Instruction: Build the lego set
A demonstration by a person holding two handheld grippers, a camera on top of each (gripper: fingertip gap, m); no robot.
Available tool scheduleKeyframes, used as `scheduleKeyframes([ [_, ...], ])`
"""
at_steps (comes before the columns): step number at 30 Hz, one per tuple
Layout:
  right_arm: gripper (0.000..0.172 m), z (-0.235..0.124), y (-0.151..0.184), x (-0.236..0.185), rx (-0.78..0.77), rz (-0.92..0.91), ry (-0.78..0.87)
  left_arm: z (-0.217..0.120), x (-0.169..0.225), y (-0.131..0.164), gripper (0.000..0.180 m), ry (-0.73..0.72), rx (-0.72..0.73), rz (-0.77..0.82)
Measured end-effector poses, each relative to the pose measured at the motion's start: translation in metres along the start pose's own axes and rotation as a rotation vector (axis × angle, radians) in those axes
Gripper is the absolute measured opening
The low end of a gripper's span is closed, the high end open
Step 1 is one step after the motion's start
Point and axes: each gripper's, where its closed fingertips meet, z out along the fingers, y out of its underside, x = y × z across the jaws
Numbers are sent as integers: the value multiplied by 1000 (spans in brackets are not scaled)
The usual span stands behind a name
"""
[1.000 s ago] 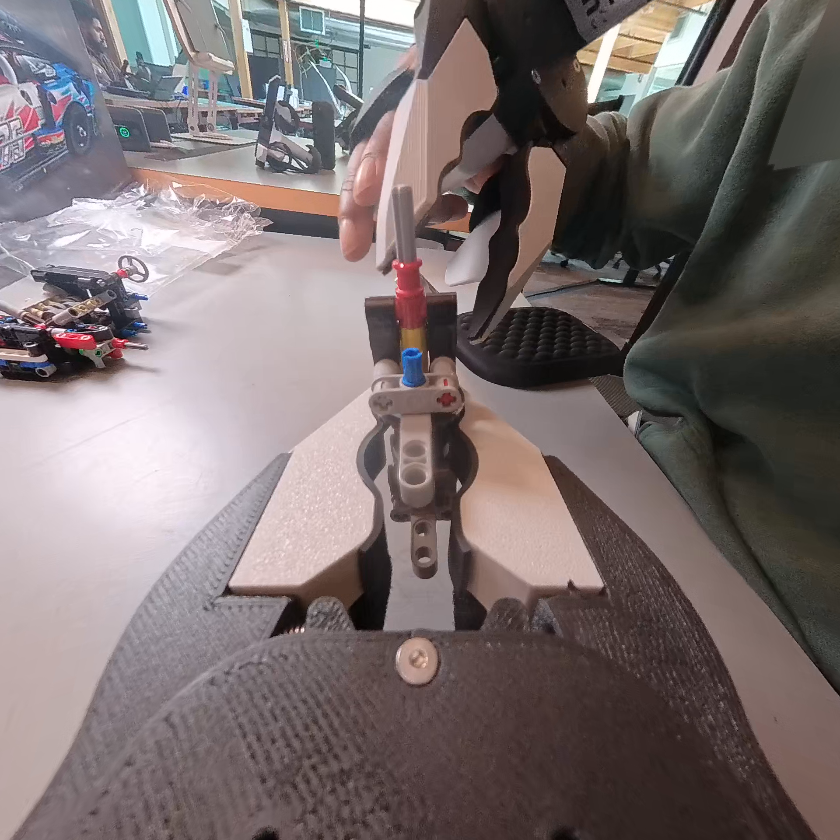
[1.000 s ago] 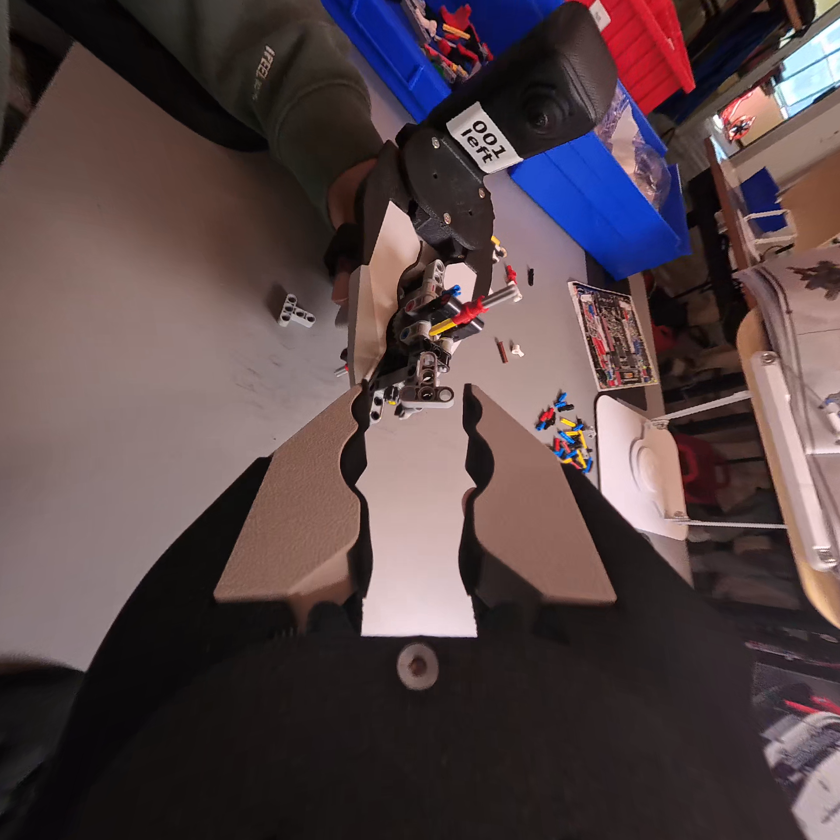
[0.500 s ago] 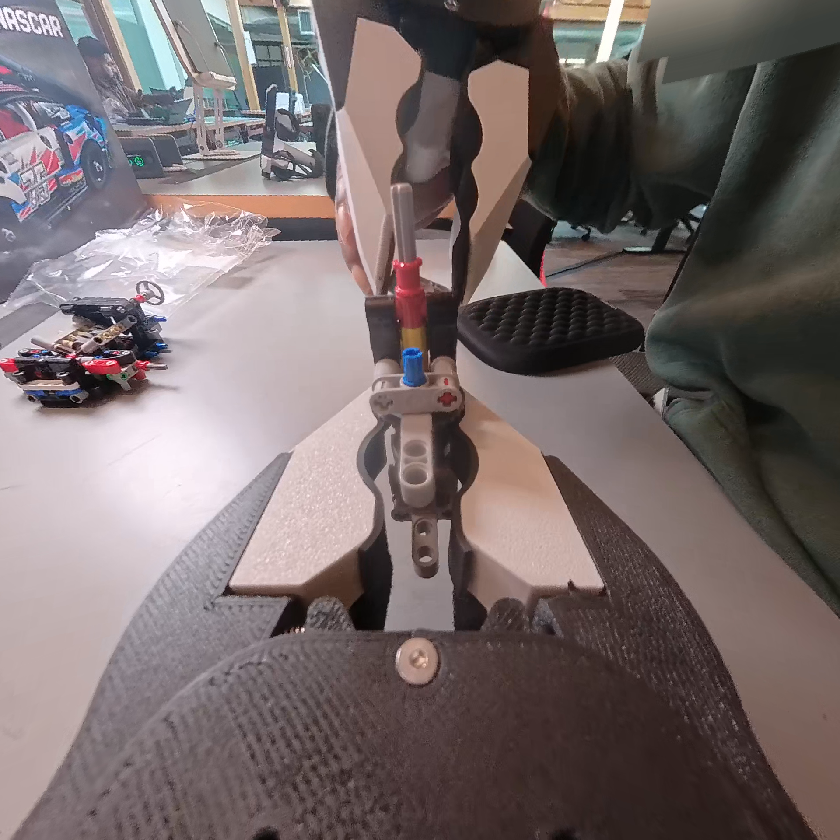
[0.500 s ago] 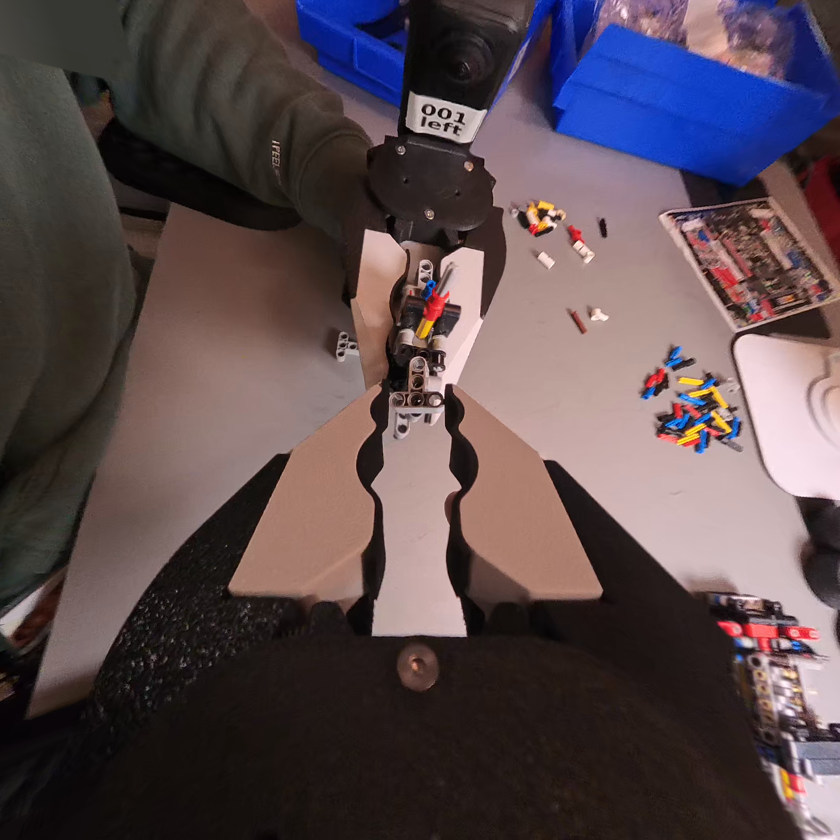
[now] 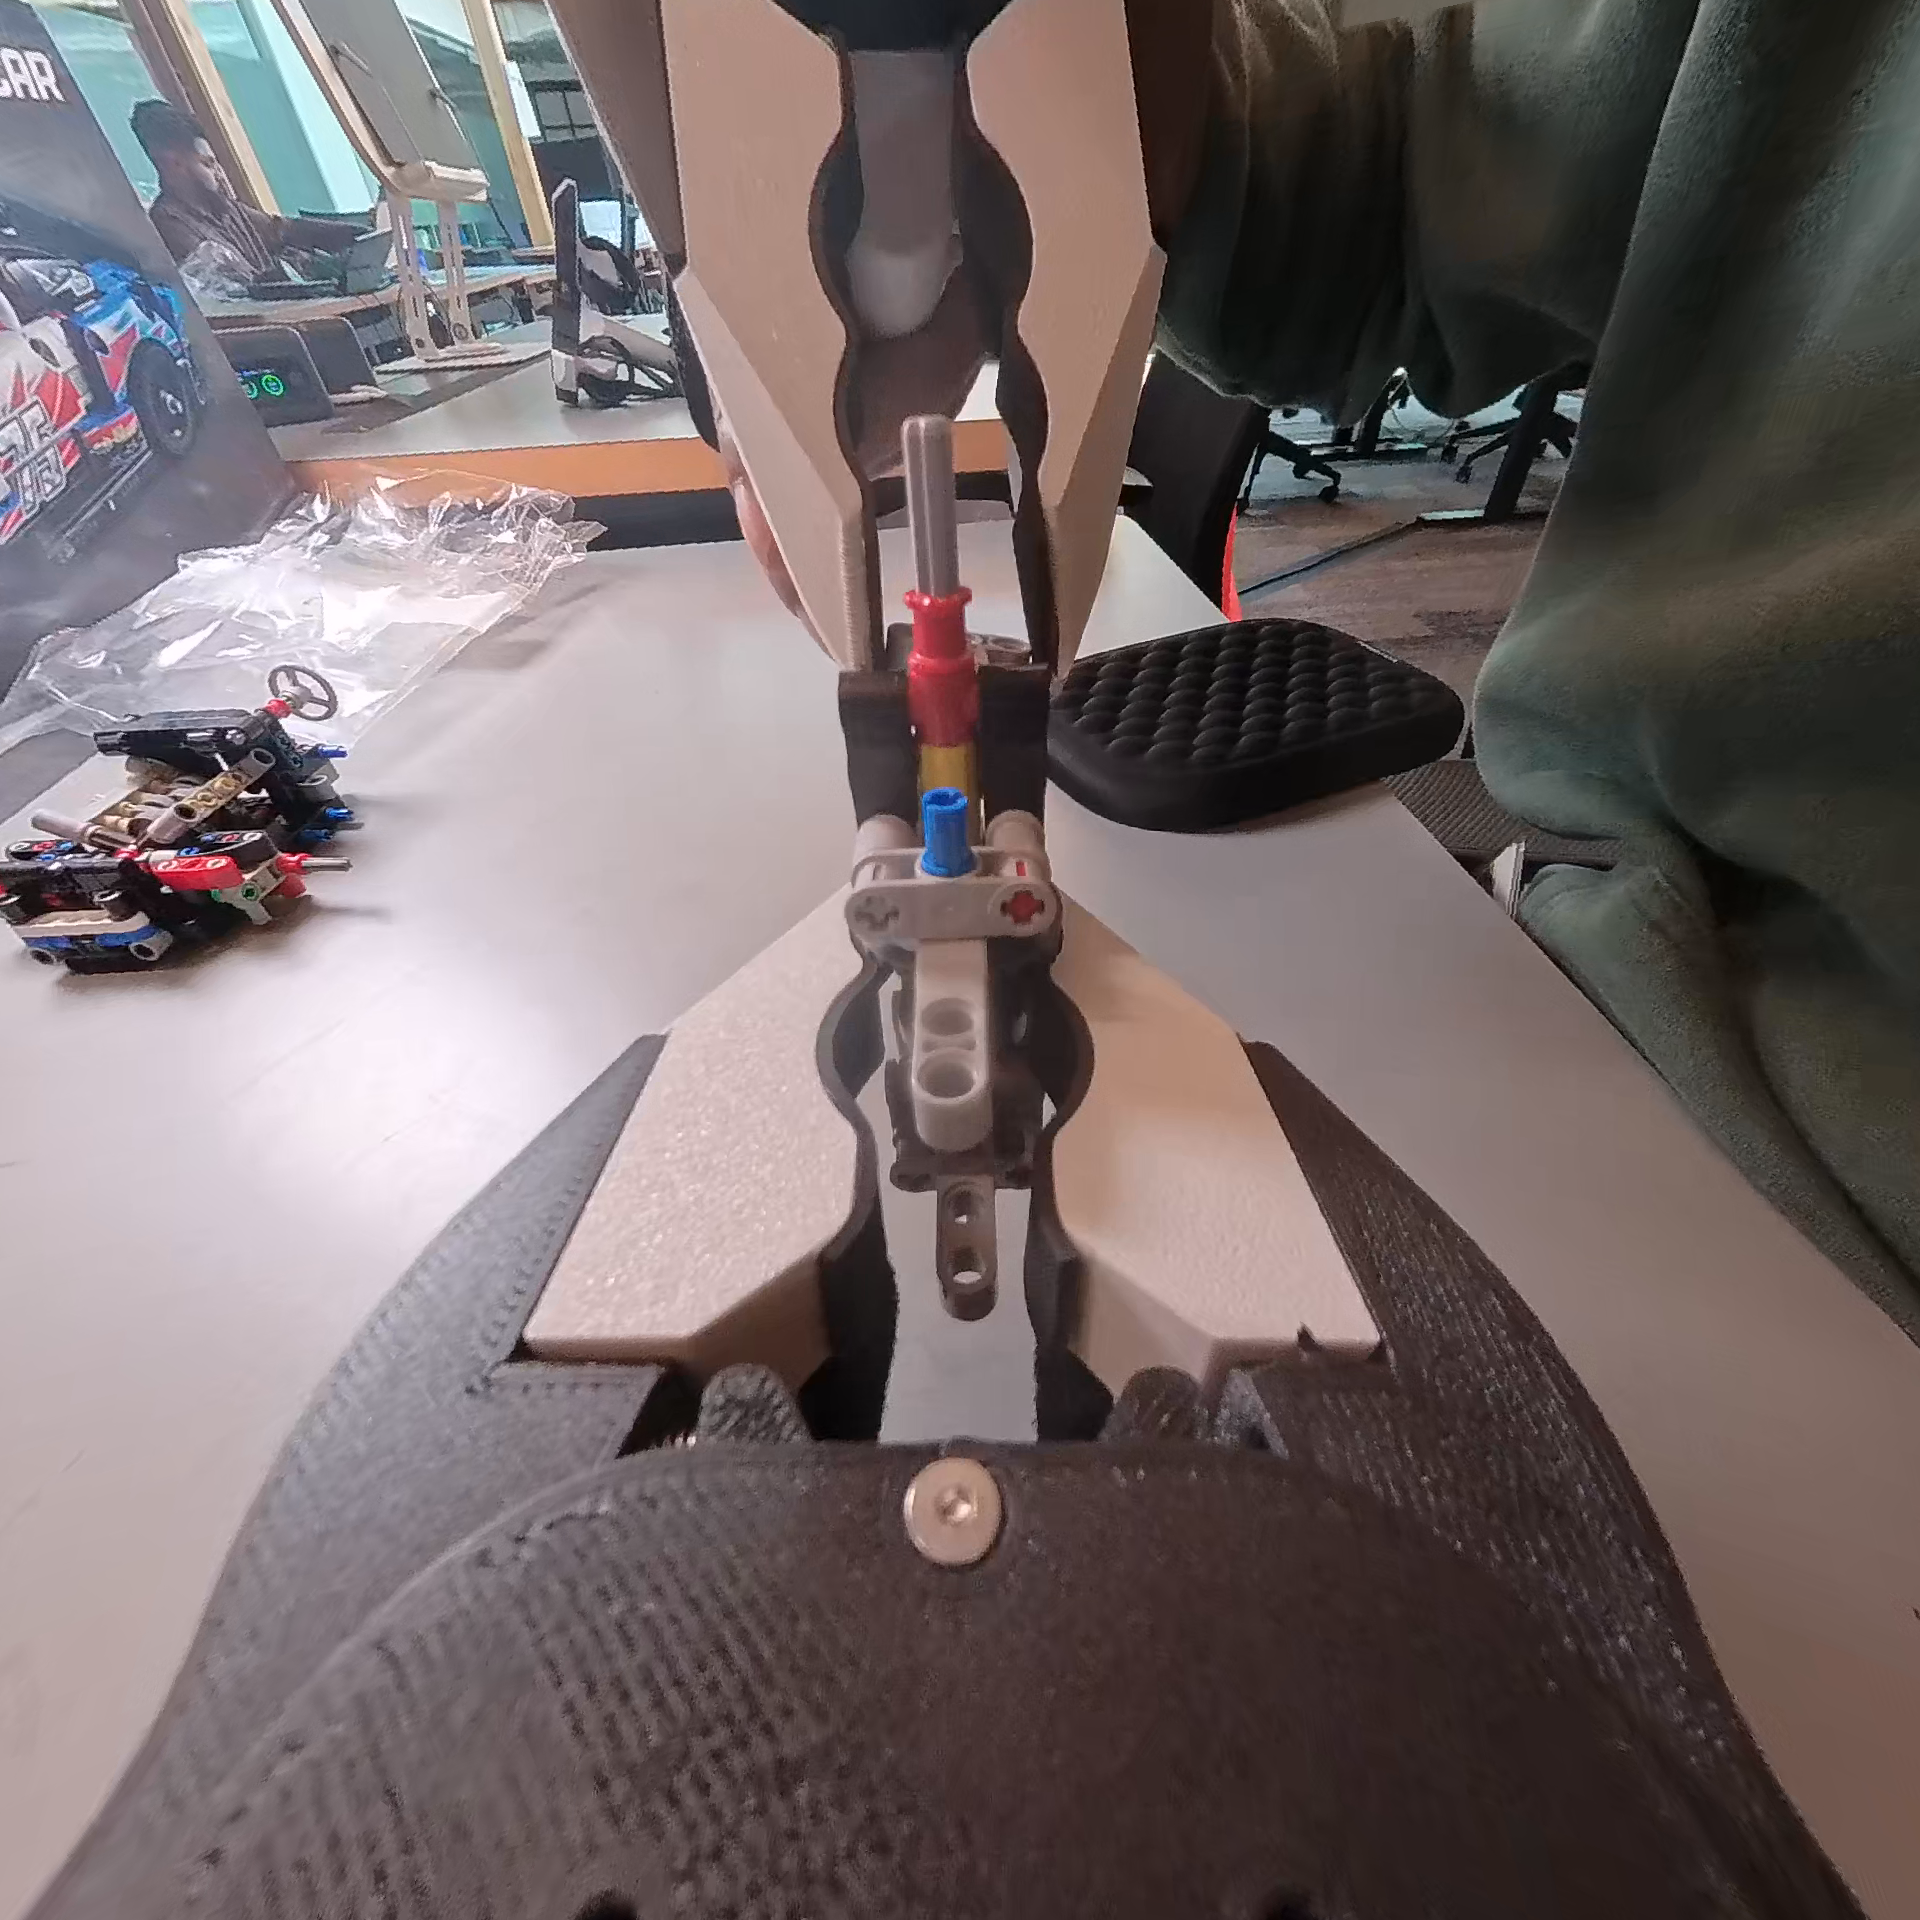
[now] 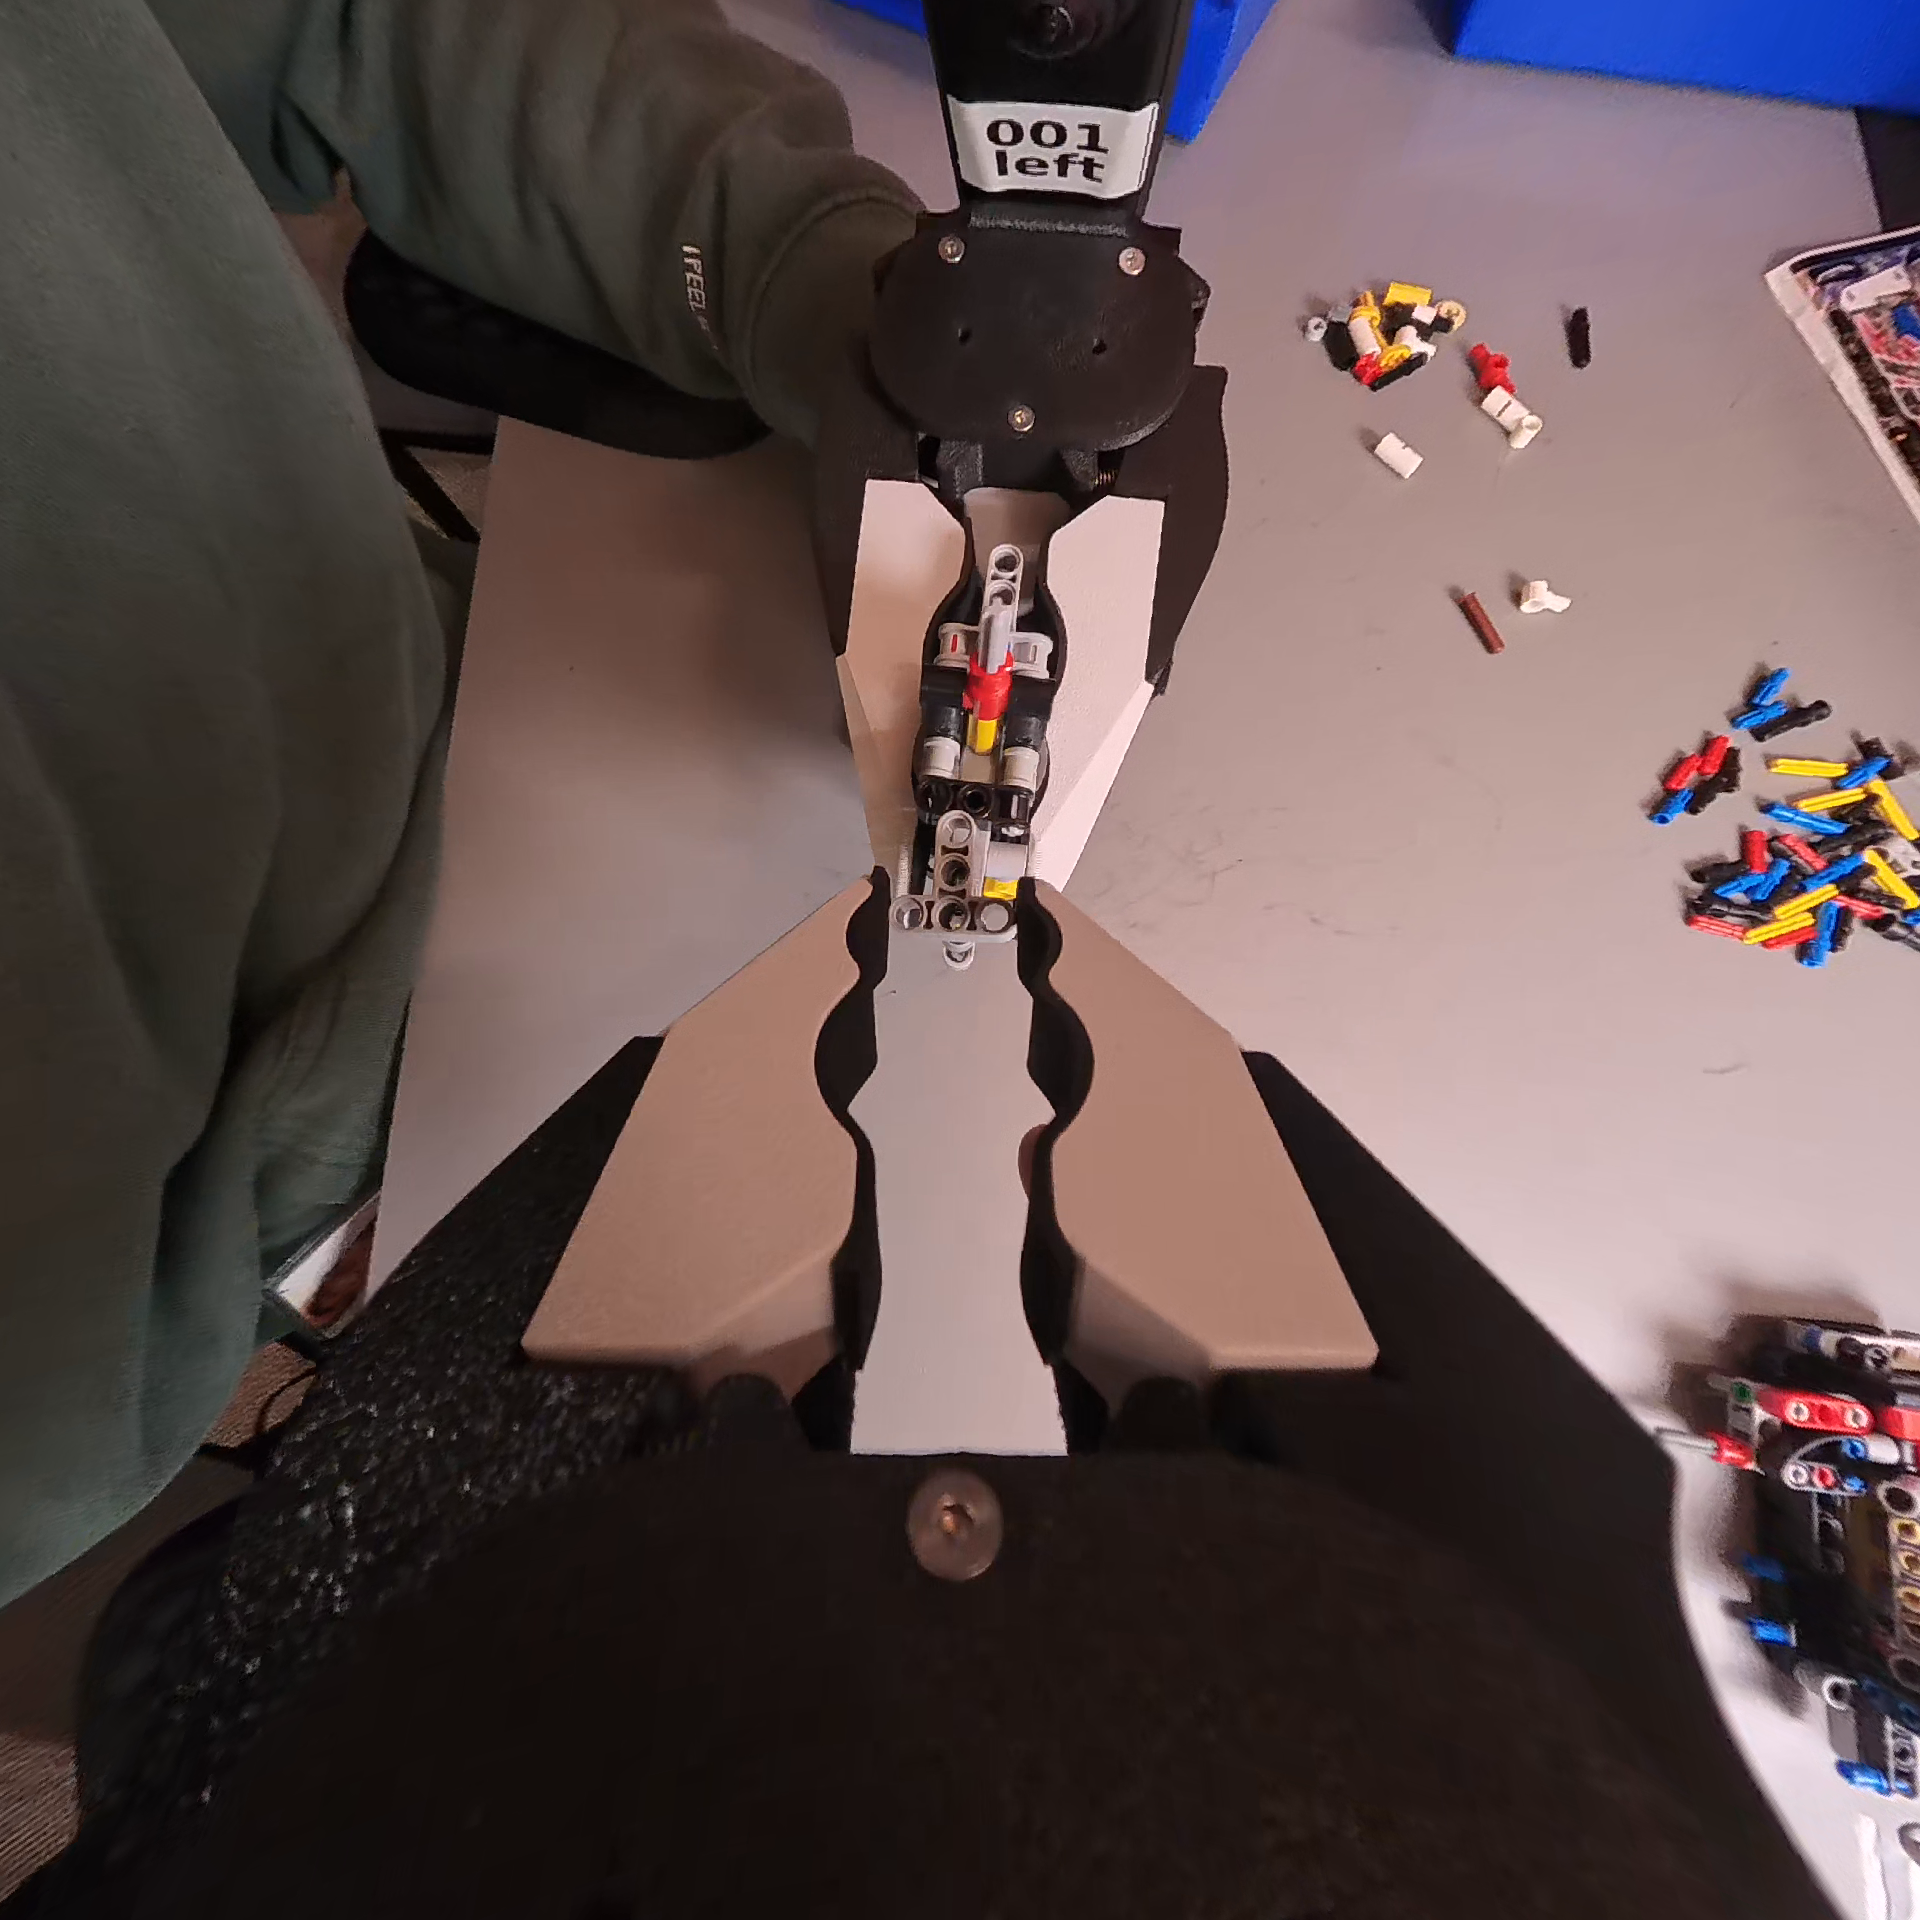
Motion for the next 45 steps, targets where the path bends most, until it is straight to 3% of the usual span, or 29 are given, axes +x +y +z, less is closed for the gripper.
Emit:
scheduleKeyframes([
  [1, 23, 0, 0, 0, -5, 6, -5, 0, 0, 0, 21, -1, 1, 1],
  [17, 23, -4, -3, 3, -97, 79, 28, 1, -6, -6, 21, -79, 24, 79],
  [45, 26, -6, -5, -2, -129, 99, -84, 3, 1, -7, 21, -30, 36, 50],
])
